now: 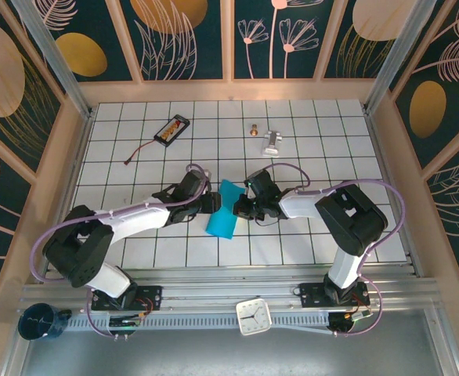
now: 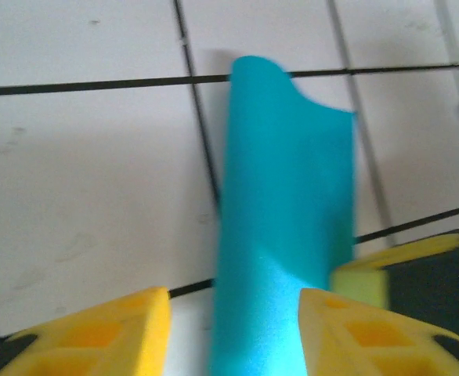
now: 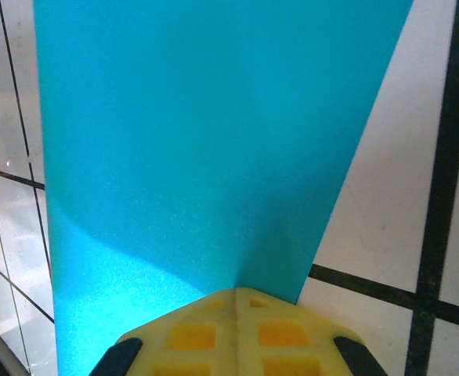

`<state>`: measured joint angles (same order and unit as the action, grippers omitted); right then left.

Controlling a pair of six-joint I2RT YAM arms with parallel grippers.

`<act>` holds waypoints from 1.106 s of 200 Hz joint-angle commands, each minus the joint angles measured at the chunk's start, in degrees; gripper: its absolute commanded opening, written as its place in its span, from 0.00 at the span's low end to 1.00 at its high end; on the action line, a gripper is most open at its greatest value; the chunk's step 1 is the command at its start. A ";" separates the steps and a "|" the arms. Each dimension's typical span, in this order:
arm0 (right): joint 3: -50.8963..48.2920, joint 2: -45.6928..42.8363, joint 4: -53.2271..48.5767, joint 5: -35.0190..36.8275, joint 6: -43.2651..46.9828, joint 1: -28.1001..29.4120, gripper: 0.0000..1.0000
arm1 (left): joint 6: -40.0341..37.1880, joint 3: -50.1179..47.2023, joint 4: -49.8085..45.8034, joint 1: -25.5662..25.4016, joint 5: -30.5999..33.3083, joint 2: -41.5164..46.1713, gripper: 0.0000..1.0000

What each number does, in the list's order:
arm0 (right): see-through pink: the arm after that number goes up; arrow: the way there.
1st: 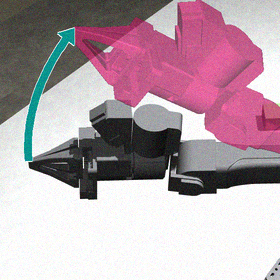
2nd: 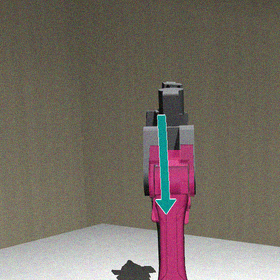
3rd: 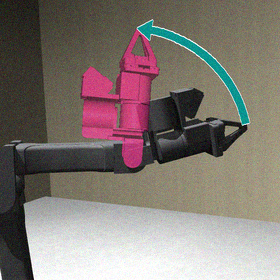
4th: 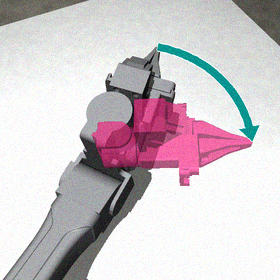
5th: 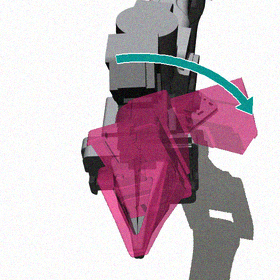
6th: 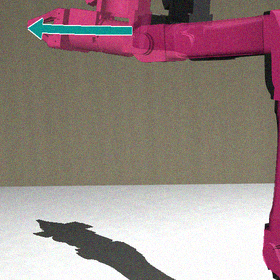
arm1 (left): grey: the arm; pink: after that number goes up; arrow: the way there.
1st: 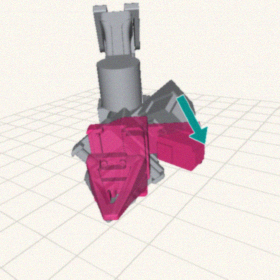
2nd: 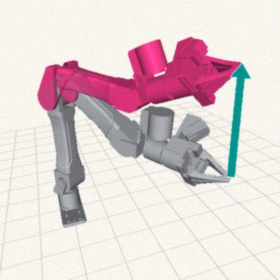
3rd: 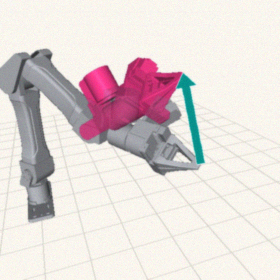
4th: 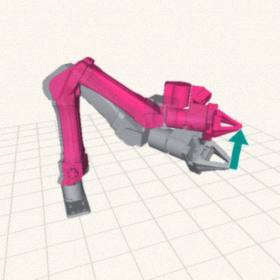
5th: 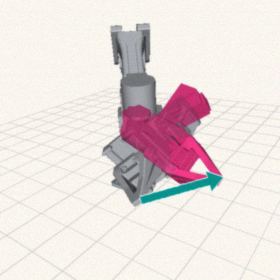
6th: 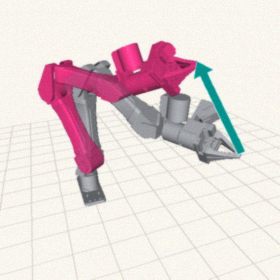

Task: Fold a paper plane with a square sheet of paper (pick it up from the middle)
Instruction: Hold the square sheet of paper at the center of the table, then first fold the square sheet of paper in half at the center of the table.

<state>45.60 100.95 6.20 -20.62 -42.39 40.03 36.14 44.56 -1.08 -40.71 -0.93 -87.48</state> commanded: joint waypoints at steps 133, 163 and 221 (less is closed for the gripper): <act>-3.07 4.51 -7.21 4.89 0.05 1.10 0.00 | 1.21 -1.38 5.72 2.09 -6.46 -11.23 0.19; -2.98 4.34 -7.40 4.99 0.34 1.05 0.00 | 3.26 -1.23 9.99 2.67 -11.52 -6.31 0.24; -3.07 4.43 -7.12 5.07 0.47 1.10 0.00 | 3.24 2.88 14.18 6.69 -20.21 -13.13 0.18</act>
<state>45.60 101.30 7.09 -20.45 -42.37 40.23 39.16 44.58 10.11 -34.81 -15.35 -96.09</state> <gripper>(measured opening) 0.046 0.197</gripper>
